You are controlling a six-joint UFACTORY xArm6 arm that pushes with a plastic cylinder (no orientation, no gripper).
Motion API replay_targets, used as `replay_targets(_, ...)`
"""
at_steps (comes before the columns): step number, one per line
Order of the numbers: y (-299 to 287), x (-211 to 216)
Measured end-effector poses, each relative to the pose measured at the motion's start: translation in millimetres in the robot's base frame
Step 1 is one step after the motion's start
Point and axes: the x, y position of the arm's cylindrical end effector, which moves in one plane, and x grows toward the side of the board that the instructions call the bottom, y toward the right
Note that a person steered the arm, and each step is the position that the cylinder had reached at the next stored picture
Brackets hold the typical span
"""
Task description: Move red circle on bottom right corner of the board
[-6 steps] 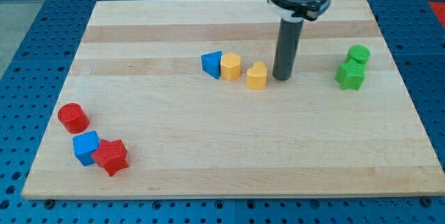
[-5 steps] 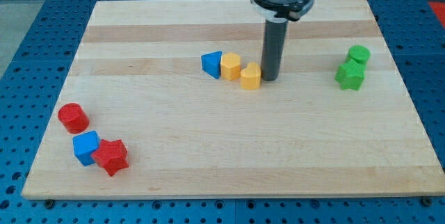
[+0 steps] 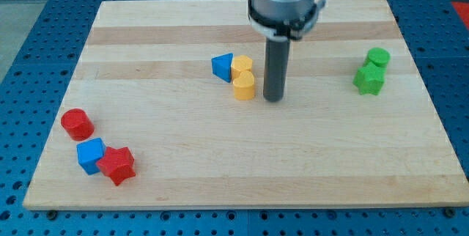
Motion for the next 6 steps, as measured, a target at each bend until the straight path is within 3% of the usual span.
replay_targets(1, -41.5, 48.8)
replay_targets(2, -86.8, 66.5)
replay_targets(4, -168.8, 33.0)
replay_targets(6, -288.6, 12.9)
